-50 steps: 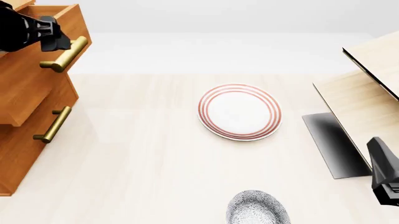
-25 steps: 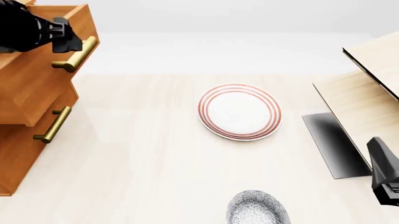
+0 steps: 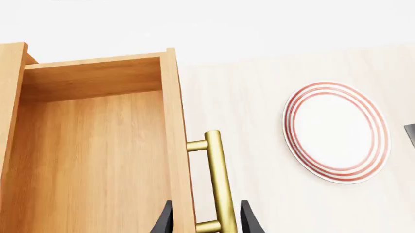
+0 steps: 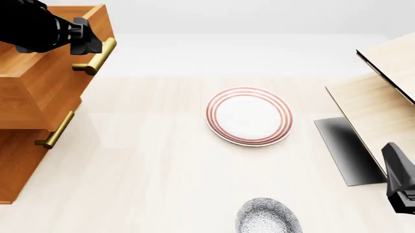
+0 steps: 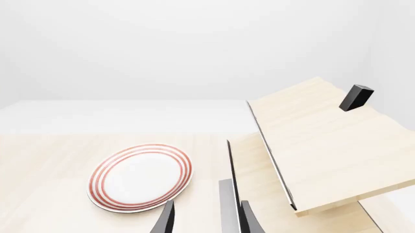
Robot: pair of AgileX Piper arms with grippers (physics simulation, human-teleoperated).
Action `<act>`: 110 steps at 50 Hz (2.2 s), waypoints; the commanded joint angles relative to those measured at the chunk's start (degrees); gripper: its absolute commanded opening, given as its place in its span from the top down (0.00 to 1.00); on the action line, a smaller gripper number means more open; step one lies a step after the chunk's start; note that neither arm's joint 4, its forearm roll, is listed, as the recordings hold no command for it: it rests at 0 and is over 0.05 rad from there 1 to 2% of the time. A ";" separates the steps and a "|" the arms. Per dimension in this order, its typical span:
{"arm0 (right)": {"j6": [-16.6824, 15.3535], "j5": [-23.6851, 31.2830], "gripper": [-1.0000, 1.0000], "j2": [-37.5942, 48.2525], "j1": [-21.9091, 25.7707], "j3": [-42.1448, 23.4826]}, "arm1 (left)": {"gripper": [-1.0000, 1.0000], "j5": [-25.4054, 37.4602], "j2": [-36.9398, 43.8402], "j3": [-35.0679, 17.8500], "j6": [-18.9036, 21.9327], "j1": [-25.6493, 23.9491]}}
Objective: Open the top drawer of the cabinet and put the bowl in it.
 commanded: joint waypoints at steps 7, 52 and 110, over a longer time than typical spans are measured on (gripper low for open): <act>-0.01 0.02 0.00 -0.07 0.00 0.04 | 0.00 -0.20 0.59 -0.41 -0.30 -3.26; -0.02 0.02 0.00 -0.09 0.01 0.04 | 0.00 -0.05 3.82 -0.90 0.84 -9.81; -0.02 0.02 0.00 -0.09 0.01 0.04 | 0.00 12.36 -0.24 -16.75 7.78 -9.62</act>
